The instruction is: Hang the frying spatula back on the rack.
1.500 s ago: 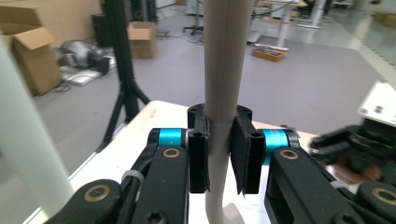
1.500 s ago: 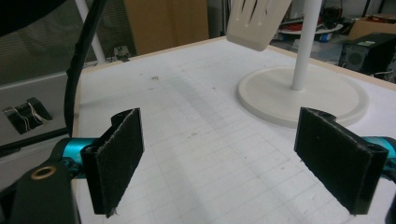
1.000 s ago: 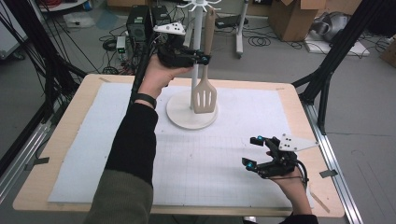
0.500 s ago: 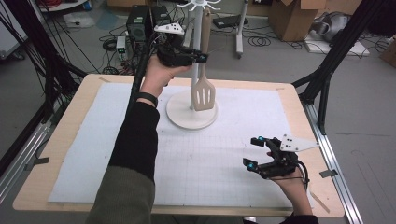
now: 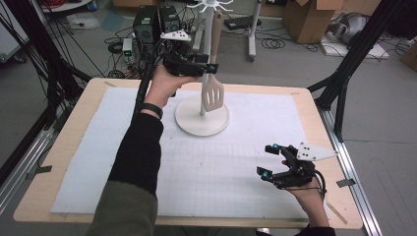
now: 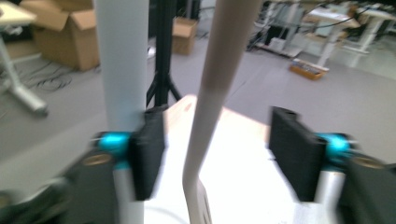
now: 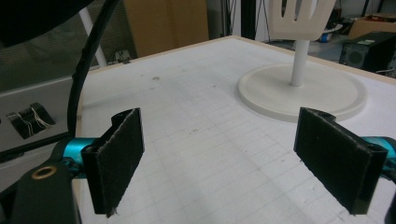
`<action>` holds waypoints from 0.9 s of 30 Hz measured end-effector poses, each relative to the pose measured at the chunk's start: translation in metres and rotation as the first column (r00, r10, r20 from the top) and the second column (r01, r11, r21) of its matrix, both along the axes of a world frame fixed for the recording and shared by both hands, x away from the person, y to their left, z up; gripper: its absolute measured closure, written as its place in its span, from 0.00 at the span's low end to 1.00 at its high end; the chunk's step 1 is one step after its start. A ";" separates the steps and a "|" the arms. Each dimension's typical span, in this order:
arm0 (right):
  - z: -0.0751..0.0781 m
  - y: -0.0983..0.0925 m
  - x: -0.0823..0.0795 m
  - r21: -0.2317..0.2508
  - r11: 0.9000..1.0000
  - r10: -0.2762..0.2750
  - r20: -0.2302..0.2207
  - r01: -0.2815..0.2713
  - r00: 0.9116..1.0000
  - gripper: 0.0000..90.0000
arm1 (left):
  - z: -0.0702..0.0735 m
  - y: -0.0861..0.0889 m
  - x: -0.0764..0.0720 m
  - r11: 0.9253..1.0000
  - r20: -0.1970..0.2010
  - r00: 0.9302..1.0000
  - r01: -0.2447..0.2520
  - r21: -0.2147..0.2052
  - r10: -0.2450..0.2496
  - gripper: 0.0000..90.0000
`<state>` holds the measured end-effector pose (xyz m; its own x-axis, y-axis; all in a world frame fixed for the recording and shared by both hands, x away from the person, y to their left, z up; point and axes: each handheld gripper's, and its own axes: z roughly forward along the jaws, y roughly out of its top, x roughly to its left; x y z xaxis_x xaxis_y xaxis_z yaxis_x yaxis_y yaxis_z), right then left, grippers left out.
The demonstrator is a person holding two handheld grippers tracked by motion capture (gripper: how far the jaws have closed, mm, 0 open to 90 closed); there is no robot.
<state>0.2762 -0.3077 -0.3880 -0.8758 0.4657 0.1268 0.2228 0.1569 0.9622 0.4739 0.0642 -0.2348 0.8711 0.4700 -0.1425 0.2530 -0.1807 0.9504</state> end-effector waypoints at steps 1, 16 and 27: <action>0.000 0.000 0.001 0.008 1.000 0.002 -0.003 -0.002 1.000 0.17 | -0.002 0.003 -0.005 1.000 0.002 1.000 -0.002 0.012 0.002 0.31; -0.007 0.006 0.005 -0.036 0.999 -0.010 -0.015 0.009 1.000 0.16 | -0.059 0.067 -0.114 0.988 0.136 0.980 0.151 -0.022 -0.146 0.26; -0.008 0.005 0.010 -0.045 0.999 -0.028 -0.011 0.027 1.000 0.16 | -0.122 0.103 -0.176 0.989 0.136 0.980 0.146 -0.010 -0.143 0.19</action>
